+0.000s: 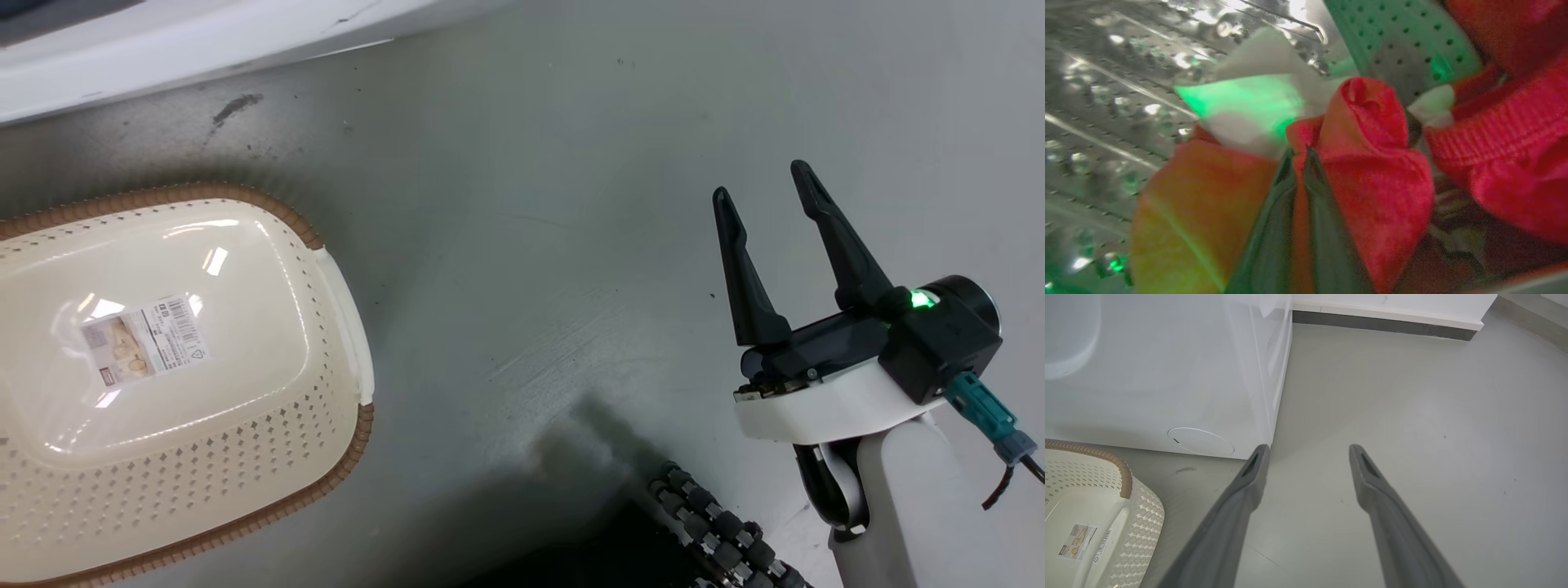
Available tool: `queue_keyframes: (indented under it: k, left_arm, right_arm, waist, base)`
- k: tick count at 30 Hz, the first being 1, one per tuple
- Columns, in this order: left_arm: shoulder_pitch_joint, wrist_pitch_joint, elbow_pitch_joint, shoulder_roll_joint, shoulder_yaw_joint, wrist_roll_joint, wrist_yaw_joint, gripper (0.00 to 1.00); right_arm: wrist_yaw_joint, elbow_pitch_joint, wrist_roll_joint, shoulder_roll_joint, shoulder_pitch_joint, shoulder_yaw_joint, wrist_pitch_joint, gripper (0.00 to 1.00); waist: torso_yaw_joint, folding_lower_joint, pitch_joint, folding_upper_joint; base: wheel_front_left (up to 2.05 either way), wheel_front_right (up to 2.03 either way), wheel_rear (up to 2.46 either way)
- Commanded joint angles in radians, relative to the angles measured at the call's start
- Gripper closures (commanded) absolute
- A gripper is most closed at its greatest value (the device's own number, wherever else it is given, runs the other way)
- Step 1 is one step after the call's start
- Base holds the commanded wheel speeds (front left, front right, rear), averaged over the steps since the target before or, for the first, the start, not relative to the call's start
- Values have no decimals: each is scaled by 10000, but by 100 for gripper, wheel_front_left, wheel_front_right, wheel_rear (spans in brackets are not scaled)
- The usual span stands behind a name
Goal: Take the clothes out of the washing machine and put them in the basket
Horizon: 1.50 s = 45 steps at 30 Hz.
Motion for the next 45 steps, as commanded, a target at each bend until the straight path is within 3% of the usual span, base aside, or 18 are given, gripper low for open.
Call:
queue_keyframes:
  k: [1, 9, 10, 19, 26, 31, 34, 45]
  left_arm:
    - [106, -333, 304, 159, -83, 45, 20, 100]
    - [835, -3200, 1289, -672, 192, -165, 124, 100]
    - [1390, -4273, 1783, -1085, 275, -370, 150, 100]
    - [3073, -7270, 2790, -2316, 538, -878, 223, 100]
    - [4483, -9645, 3316, -3373, 786, -1112, 770, 100]
    - [5467, -10146, 3062, -3836, 1229, -1158, 1036, 100]
    - [6195, -10161, 1900, -3811, 2047, -863, 1378, 100]
    - [9549, -10148, -1428, -4124, 4453, 662, 1602, 100]
  right_arm:
    - [-10, 58, -5, 12, -179, -53, -21, 0]
    - [-10, 242, -116, 12, -207, -365, -21, 0]
    - [-10, 314, -290, 10, -117, -555, -21, 0]
    - [-10, 601, -887, 9, 302, -1100, -21, 0]
    - [-10, 802, -1242, 3, 645, -1852, -21, 0]
    - [-10, 897, -1517, 7, 849, -2123, -21, 0]
    - [-10, 920, -1651, 4, 918, -2274, -21, 0]
    - [-10, 1111, -1819, 7, 1395, -2791, -21, 0]
  waist:
    - [56, 0, -135, 0]
    - [335, 0, -1185, 0]
    - [515, 0, -1683, 0]
    - [1206, 0, -3189, 0]
    - [1917, 0, -4324, 0]
    - [2223, 0, -5094, 0]
    - [2405, 0, -5482, 0]
    - [2997, 0, -6590, 0]
  base:
    - [0, 0, 0]
    - [0, 0, 0]
    - [0, 0, 0]
    - [0, 0, 0]
    - [0, 0, 0]
    - [0, 0, 0]
    - [0, 0, 0]
    - [0, 0, 0]
